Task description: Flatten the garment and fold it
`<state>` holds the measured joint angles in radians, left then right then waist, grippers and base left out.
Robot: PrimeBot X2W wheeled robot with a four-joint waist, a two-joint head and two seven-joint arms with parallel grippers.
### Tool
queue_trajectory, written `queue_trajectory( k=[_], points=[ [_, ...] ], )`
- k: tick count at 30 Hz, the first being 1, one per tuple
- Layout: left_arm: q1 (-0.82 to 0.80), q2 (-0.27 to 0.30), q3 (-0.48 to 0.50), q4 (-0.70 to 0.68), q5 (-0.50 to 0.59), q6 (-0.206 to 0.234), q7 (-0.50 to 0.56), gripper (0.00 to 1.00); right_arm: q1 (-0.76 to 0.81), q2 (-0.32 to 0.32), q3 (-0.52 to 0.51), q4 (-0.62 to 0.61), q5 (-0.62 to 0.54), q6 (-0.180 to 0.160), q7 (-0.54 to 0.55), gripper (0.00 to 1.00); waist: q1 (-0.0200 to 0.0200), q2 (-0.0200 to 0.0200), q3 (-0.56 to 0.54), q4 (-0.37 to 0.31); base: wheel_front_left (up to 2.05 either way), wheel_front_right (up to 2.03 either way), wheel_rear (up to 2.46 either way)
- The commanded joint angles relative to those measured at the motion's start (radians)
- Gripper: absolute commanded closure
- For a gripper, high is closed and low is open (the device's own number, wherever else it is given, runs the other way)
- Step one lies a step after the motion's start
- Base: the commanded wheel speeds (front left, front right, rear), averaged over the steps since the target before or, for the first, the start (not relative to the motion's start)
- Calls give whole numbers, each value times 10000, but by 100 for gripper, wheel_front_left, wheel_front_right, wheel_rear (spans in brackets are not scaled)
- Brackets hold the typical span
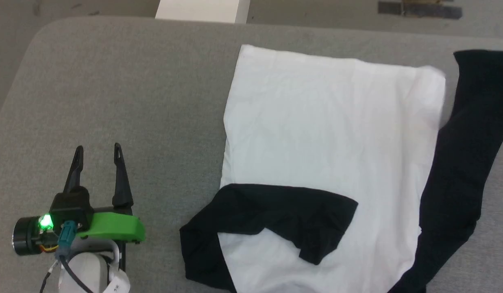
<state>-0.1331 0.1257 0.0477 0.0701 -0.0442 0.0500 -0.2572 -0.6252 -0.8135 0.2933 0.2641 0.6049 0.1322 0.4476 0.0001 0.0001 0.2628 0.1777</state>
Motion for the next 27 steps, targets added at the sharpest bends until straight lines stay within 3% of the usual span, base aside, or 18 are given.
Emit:
queue_trajectory(
  k=[1,5,10,14,20,27],
  points=[
    [229,59,56,57,-40,-57,-45,0,325,-97,-107,-245,-139,-15,-102,100,-1,-1,-1045,-680,0,0,0],
    [509,53,127,81,4,-116,-45,0,1006,-164,-616,-1124,-366,-15,-441,100,-1,-1,-1436,-754,0,0,0],
    [831,16,203,70,36,-161,-45,0,1840,363,-1122,-2996,-377,-15,-553,100,-1,-1,-1865,-719,0,0,0],
    [969,-25,202,84,70,-203,-45,0,2492,771,-948,-4693,-527,-15,-299,100,-1,-1,-2080,-590,0,0,0],
    [1095,-137,165,26,96,-211,-45,0,2731,1448,418,-5859,-1120,-15,-213,100,-1,-1,-2079,-438,0,0,0],
    [754,-316,-21,90,75,-279,-45,0,1841,2334,3015,-4864,-1642,-15,-756,100,-1,-1,-1610,-89,0,0,0]
  ],
)
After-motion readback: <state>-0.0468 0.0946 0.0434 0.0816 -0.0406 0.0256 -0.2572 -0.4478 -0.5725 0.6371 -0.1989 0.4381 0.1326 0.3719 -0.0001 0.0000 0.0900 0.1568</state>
